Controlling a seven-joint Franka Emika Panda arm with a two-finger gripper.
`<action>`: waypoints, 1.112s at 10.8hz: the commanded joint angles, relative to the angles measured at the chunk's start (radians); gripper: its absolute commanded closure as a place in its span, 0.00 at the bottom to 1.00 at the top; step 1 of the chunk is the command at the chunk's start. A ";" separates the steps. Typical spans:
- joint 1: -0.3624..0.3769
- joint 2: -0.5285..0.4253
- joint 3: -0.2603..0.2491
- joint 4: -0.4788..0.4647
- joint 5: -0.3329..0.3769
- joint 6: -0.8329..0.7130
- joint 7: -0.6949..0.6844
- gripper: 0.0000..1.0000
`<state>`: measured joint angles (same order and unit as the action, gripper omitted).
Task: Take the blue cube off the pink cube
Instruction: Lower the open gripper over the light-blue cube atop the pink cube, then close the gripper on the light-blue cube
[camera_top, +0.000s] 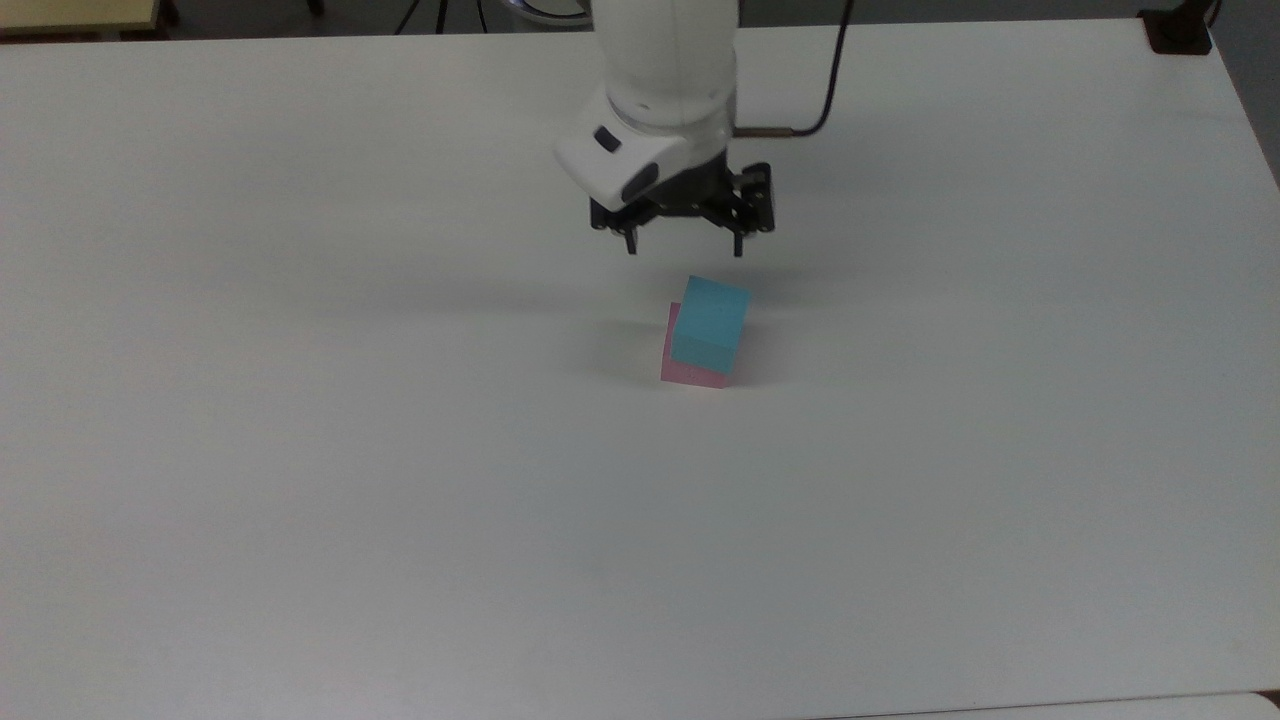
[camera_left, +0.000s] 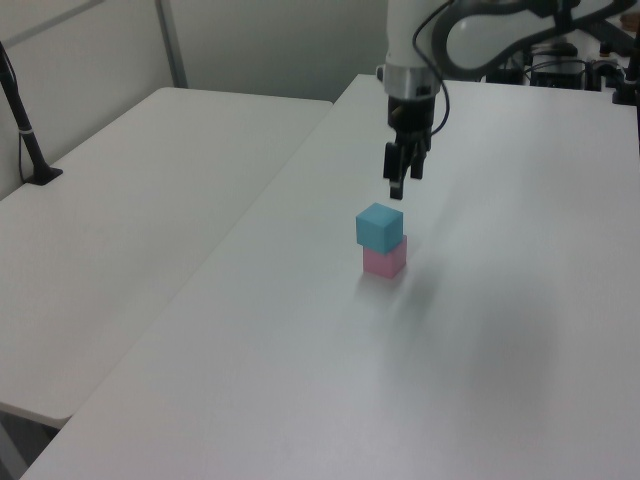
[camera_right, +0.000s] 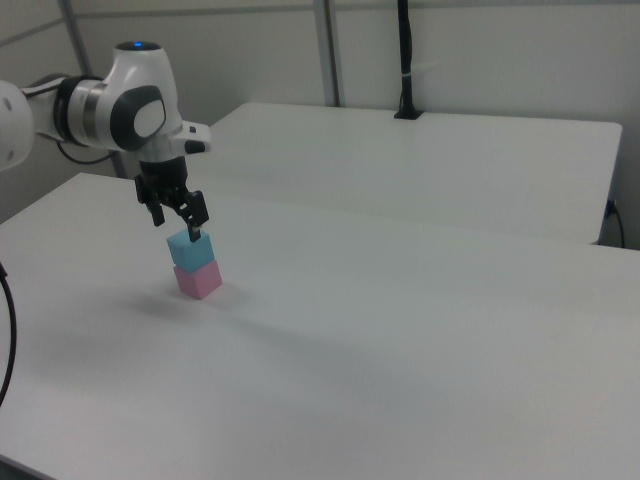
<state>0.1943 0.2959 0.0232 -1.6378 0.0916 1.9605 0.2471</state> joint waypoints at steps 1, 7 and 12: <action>0.043 0.066 -0.011 0.036 -0.027 0.052 0.102 0.00; 0.062 0.118 -0.003 0.038 -0.105 0.120 0.190 0.00; 0.060 0.094 0.006 0.038 -0.124 0.115 0.172 0.37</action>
<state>0.2524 0.4101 0.0316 -1.6039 -0.0127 2.0686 0.4126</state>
